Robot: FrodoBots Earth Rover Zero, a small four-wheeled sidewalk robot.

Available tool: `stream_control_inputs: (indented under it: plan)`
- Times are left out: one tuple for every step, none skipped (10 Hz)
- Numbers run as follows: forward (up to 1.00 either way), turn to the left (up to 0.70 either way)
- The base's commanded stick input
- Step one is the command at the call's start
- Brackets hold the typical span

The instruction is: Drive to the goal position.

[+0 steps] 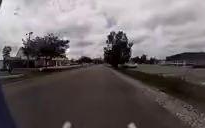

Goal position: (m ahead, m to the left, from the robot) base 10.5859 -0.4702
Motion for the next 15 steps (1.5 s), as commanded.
stream_control_inputs:
  plan:
    - [0.6, 0.0]
    - [0.6, 0.0]
    - [0.6, 0.0]
    - [0.6, 0.0]
    - [0.6, 0.0]
    - [0.6, 0.0]
    - [0.6, 0.12]
    - [0.6, 0.13]
    - [0.6, 0.06]
    - [0.6, 0.0]
    - [0.6, 0.0]
    - [0.6, 0.0]
    - [0.6, 0.0]
    - [0.6, 0.0]
    - [0.6, 0.0]
